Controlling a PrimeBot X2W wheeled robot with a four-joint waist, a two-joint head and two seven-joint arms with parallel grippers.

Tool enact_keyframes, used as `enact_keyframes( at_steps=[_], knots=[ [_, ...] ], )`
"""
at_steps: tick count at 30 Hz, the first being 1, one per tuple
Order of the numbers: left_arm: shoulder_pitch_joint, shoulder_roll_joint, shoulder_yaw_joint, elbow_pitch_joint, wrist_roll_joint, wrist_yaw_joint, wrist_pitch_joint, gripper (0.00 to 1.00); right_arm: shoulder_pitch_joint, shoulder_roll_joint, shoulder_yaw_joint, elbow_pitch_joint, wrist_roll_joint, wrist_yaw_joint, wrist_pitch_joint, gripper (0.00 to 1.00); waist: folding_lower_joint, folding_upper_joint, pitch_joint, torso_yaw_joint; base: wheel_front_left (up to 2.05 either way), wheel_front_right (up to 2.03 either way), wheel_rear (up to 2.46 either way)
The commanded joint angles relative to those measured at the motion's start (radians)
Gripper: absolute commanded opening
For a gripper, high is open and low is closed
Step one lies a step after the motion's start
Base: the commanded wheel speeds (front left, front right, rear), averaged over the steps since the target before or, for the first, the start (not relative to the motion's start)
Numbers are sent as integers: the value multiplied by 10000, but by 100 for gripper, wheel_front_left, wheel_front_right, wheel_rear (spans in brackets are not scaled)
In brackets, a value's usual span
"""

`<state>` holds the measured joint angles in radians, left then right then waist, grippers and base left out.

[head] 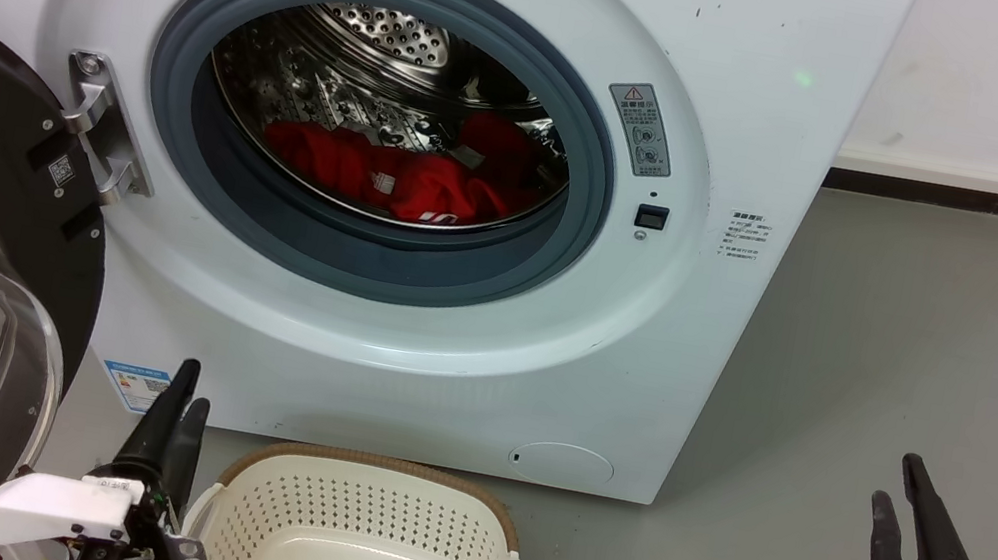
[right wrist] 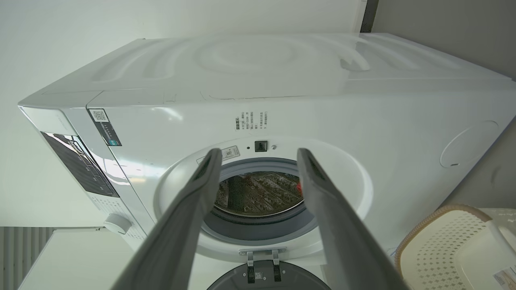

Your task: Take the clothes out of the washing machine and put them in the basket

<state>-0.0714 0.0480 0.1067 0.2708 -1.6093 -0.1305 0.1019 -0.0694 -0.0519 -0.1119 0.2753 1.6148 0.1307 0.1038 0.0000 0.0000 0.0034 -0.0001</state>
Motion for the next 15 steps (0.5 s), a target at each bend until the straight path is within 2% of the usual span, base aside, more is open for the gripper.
enact_keyframes(
  at_steps=[1,6,15],
  knots=[
    [-191,18,11,-258,111,0,-93,100,-168,-3,14,-184,-119,2,-107,100,0,0,4,-1,0,0,0],
    [-151,19,140,-452,843,10,-345,100,-108,-1,-43,-347,-926,2,-359,100,0,0,16,-7,0,0,0],
    [-69,20,-4,-1098,2584,348,-762,100,58,1,79,-1054,-3284,2,-777,100,0,0,60,-9,0,0,0]
  ],
)
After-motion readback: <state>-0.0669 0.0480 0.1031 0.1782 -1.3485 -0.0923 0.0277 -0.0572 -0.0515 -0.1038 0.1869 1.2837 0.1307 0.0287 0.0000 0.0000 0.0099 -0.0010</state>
